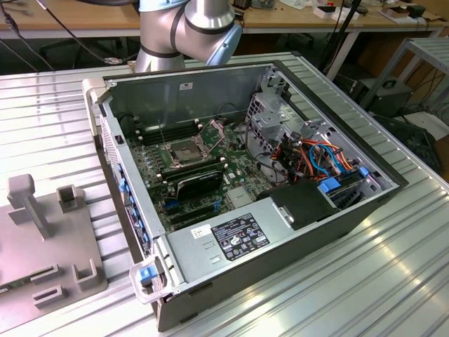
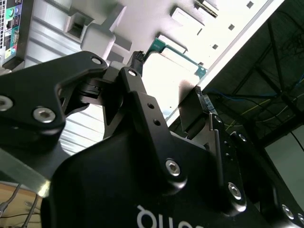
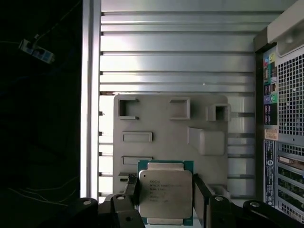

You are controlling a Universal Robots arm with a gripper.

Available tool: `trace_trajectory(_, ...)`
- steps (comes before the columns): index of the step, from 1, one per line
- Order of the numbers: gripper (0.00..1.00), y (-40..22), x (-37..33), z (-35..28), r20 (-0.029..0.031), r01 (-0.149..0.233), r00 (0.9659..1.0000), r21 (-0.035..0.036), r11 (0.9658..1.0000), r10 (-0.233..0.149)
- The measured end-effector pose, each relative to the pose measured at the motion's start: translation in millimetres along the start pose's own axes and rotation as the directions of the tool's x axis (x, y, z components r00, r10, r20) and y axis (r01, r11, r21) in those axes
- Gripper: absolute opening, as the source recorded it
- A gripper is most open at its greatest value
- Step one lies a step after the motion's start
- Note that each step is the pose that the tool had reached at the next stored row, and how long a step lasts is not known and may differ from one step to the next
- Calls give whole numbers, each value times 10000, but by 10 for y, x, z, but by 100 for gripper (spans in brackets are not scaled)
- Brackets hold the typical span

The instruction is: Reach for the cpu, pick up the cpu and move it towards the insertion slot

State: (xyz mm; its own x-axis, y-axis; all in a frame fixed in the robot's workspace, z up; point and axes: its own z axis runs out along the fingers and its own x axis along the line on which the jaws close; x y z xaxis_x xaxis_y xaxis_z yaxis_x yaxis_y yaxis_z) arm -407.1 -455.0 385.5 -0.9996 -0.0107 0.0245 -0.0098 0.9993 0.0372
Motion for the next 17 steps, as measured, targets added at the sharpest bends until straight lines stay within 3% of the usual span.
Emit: trace_trajectory(17,55,-2,-169,-4,1,0,10000,-1,10000,0)
